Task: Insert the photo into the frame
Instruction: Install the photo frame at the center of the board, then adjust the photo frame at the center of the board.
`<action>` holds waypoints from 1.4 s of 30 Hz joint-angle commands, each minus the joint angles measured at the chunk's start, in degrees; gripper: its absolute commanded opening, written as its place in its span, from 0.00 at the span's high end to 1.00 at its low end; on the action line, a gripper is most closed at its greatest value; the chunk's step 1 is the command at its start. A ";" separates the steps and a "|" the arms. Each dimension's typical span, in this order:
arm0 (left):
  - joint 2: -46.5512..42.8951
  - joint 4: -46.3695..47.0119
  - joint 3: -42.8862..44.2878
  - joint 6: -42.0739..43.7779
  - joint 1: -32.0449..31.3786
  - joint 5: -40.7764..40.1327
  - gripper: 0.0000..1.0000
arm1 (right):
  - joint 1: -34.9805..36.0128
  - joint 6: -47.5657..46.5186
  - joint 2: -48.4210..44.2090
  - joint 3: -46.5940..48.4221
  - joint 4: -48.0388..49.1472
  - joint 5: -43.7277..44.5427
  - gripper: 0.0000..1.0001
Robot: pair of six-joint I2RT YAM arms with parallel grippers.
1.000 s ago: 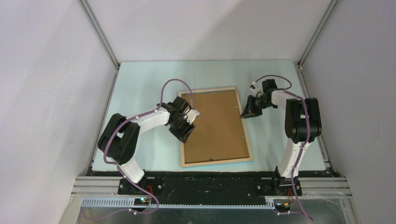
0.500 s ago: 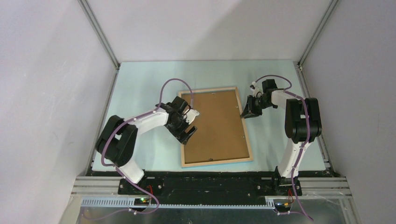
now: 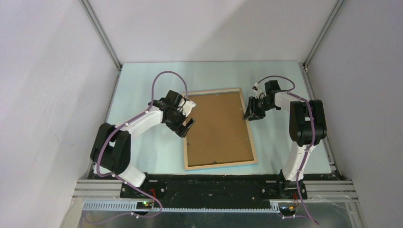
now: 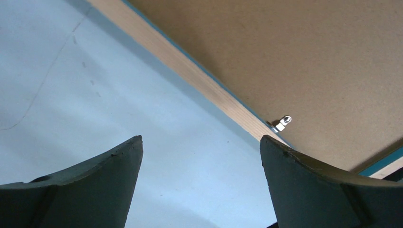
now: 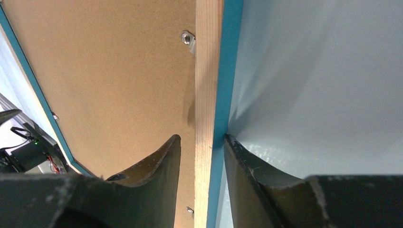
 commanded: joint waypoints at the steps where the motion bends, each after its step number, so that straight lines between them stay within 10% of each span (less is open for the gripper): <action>1: -2.25 0.66 2.56 -0.27 1.75 -0.31 0.03 | 1.45 -1.36 -1.03 0.86 -0.13 3.04 0.57; 23: -1.67 1.01 3.54 -3.47 7.17 3.76 0.01 | 6.35 -10.15 2.81 8.87 -6.99 14.05 0.93; 42: -3.71 1.98 4.24 -1.70 11.22 -14.25 0.00 | 8.76 -38.31 20.77 44.47 -26.49 15.28 1.00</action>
